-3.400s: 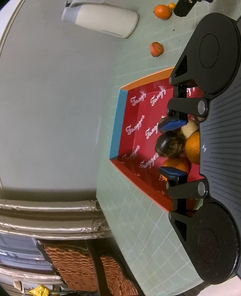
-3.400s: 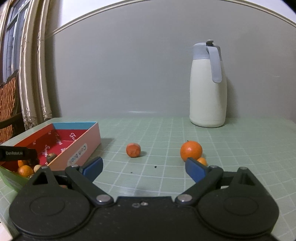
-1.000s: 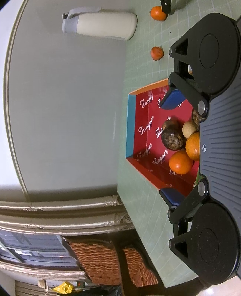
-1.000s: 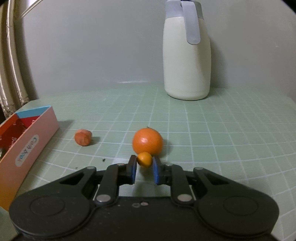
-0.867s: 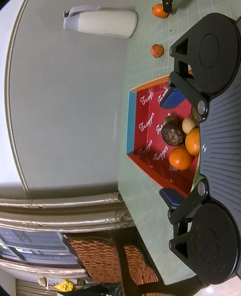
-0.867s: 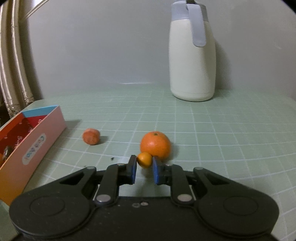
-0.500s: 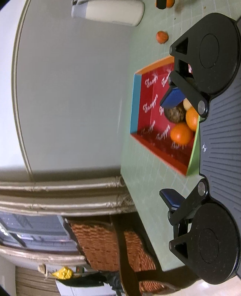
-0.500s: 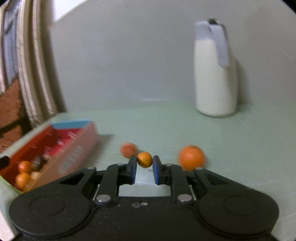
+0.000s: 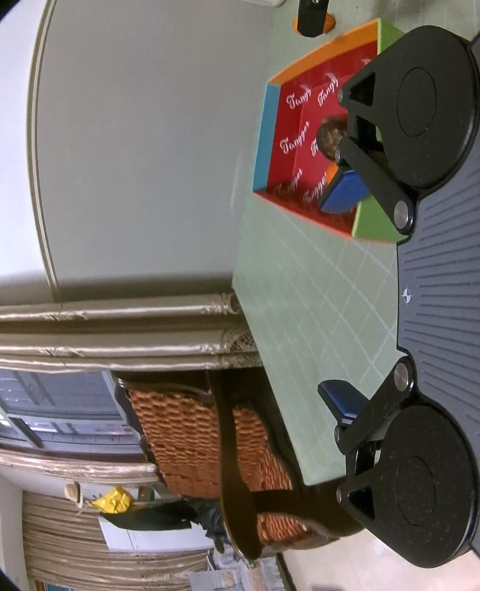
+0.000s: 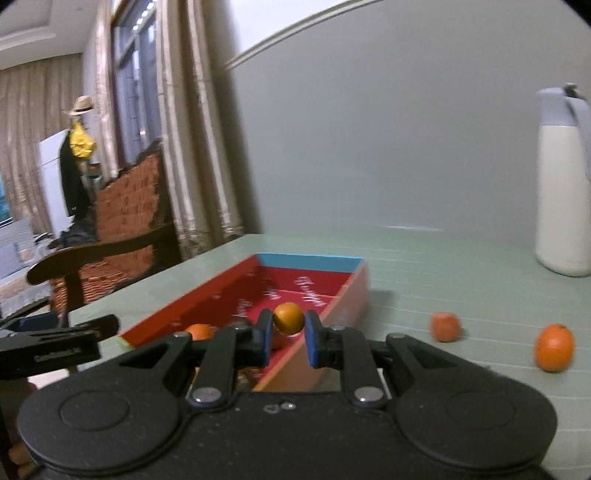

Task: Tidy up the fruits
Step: 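Carry the kumquat with the right tool into the box and release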

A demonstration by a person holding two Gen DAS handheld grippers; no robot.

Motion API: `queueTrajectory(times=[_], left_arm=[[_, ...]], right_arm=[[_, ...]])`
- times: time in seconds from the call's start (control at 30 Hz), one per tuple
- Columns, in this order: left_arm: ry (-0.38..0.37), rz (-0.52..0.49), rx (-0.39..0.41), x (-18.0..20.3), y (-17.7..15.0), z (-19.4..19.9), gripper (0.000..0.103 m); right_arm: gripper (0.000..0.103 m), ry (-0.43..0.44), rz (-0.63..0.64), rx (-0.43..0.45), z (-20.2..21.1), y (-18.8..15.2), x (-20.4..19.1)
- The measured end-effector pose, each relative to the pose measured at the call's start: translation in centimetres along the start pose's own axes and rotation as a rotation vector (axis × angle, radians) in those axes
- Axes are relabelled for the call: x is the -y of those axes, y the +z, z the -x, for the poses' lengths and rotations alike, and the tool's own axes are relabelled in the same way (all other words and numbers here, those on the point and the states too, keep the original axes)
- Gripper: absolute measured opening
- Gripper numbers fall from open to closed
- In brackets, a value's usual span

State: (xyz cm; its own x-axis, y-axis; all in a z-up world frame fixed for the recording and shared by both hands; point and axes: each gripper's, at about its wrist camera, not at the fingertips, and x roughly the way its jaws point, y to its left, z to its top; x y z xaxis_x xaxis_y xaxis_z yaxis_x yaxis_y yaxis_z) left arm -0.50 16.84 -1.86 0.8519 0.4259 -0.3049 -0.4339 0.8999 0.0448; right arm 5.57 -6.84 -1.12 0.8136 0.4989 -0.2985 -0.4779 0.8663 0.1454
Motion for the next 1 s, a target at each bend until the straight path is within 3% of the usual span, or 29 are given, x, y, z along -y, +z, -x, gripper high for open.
queueTrajectory(times=[0.27,0.33,0.53,0.7,1.0], left_arm=[[0.007,0.0,0.0,-0.3,-0.1,0.0,0.097],[0.003,0.0,0.0,-0.2,-0.2,0.0,0.097],[-0.027,-0.008,0.002,0.7,-0.1,0.2,0.097],[-0.075,-0.041,0.017,2.7,0.0,0.7,0.097],[-0.21,-0.115,0.054,8.2,0.1,2.4,0.097]], right_arm=[[0.02,0.055,0.054,-0.036,0.3,-0.5,-1.9],[0.028,0.043,0.062,-0.025,0.3,-0.6,-2.1],[0.028,0.024,0.045,0.0,0.7,-0.5,-1.5],[0.037,-0.073,0.006,0.033,2.1,-0.4,0.5],[0.069,-0.421,-0.132,0.09,6.2,-0.5,7.6]])
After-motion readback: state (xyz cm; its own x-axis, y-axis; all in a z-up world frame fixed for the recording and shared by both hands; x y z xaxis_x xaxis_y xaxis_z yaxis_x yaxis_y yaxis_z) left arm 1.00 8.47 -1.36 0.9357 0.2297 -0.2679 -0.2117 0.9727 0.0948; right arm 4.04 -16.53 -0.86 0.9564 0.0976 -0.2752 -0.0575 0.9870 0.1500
